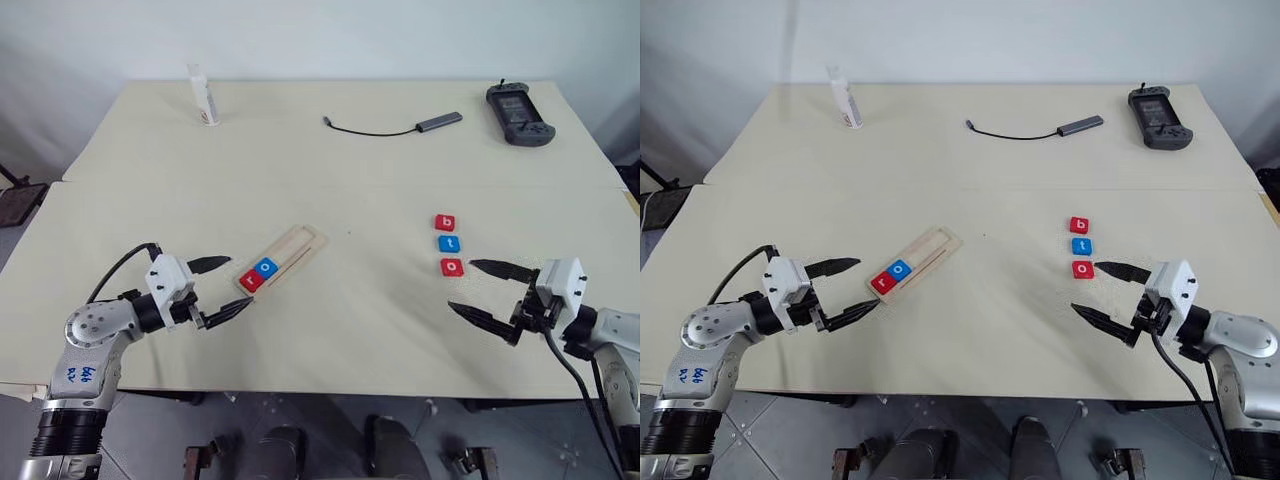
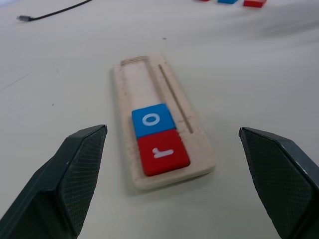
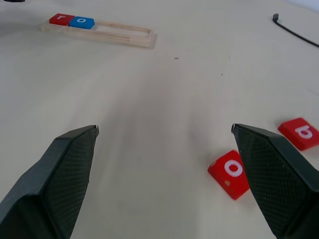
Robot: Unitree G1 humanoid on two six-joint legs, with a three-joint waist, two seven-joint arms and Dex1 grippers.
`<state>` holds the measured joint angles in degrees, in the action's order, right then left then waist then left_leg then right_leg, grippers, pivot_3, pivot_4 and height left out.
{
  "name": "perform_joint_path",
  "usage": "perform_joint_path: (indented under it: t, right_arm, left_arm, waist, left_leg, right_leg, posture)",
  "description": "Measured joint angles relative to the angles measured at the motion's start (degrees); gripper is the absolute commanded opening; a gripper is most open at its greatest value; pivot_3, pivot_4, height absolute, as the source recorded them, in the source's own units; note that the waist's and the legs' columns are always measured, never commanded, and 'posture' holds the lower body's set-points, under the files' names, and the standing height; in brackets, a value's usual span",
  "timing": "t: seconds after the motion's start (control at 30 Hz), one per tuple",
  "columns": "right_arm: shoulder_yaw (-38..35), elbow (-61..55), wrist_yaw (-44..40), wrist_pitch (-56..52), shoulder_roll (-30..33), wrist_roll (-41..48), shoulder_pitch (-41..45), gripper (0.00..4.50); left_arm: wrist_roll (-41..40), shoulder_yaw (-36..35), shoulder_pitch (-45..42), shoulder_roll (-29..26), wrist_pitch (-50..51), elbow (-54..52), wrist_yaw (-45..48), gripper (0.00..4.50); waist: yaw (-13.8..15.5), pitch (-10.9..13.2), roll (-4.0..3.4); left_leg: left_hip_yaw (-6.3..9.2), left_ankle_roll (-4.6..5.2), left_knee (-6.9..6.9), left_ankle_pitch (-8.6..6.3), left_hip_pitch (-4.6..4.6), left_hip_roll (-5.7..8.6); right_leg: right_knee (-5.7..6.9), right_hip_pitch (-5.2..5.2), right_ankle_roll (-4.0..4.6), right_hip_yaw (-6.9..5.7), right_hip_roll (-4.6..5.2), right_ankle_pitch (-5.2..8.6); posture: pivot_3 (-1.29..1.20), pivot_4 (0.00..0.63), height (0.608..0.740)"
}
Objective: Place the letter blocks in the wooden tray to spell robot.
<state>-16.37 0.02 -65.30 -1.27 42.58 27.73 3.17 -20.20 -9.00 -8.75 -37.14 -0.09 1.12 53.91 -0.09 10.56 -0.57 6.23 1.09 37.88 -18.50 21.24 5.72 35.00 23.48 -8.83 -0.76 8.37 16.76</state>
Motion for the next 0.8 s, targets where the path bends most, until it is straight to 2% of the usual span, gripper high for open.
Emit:
perform_joint_path:
  t: [0.2, 0.4, 0.57, 0.8]
  right_arm:
    - [1.0, -0.3, 0.3, 0.5, -2.0, 0.1, 1.6, 4.48]
    - [7.3, -4.3, 0.6, -3.7, -5.6, 2.2, 8.7, 4.48]
    - [12.5, -4.0, -1.8, -3.7, -8.2, 1.9, 14.6, 4.48]
    - [14.9, -1.8, -4.9, -3.3, -8.4, 0.9, 16.5, 4.48]
  left_arm:
    - [-0.5, -1.6, 1.9, 0.4, 0.8, -0.5, -2.0, 4.50]
    - [-3.7, -9.9, 12.4, 0.4, -0.5, 0.0, -1.9, 4.50]
    - [-4.9, -17.3, 20.5, 0.9, -4.7, 2.1, -1.5, 4.50]
    - [-8.8, -20.2, 24.6, 0.8, -1.8, 0.1, 0.4, 4.50]
  waist:
    - [-0.1, 0.0, 0.00]
    - [-0.5, 0.0, 0.01]
    - [0.3, 0.0, 0.05]
    - [1.4, 0.0, 0.12]
  left_leg:
    - [-0.08, -0.01, 0.01, -0.01, -0.01, -0.07]
    - [-0.27, -0.24, 0.01, -0.13, -0.05, -0.52]
    - [-0.24, -0.22, 0.06, -0.17, -0.02, -0.48]
    - [-0.24, -0.15, 0.07, -0.25, -0.01, -0.47]
  right_leg:
    - [0.03, 0.03, 0.00, 0.09, -0.06, 0.00]
    - [-0.02, 0.13, 0.02, 0.27, -0.47, 0.01]
    - [-0.10, 0.10, 0.03, 0.27, -0.44, 0.01]
    - [-0.17, 0.08, 0.03, 0.27, -0.43, 0.01]
  posture:
    - [0.00, 0.150, 0.740]
    - [0.00, 0.150, 0.740]
    - [0.00, 0.150, 0.740]
    - [0.00, 0.150, 0.740]
